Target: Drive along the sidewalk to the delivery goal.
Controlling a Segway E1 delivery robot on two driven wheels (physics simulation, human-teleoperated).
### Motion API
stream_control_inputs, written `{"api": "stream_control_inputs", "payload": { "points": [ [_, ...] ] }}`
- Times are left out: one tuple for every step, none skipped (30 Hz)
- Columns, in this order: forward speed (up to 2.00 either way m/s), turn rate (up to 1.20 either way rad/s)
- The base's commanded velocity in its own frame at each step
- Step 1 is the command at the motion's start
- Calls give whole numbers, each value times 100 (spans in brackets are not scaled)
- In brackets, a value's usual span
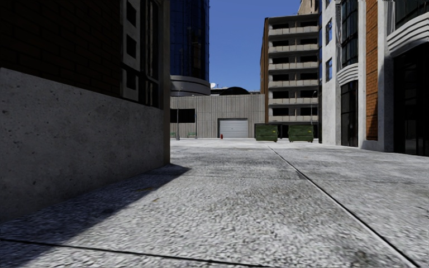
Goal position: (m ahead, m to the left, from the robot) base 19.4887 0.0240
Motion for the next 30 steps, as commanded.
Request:
{"api": "stream_control_inputs", "payload": {
  "points": [
    [200,0],
    [200,0],
    [200,0],
    [200,0],
    [200,0],
    [200,0],
    [200,0],
    [200,0],
    [200,0],
    [200,0],
    [200,0],
    [200,0],
    [200,0],
    [200,0],
    [200,0],
    [200,0],
    [200,0],
    [200,0],
    [200,0],
    [200,0],
    [200,0],
    [200,0],
    [200,0],
    [200,0],
    [200,0],
    [200,0],
    [200,0],
    [200,0],
    [200,0],
    [200,0]
  ]
}}
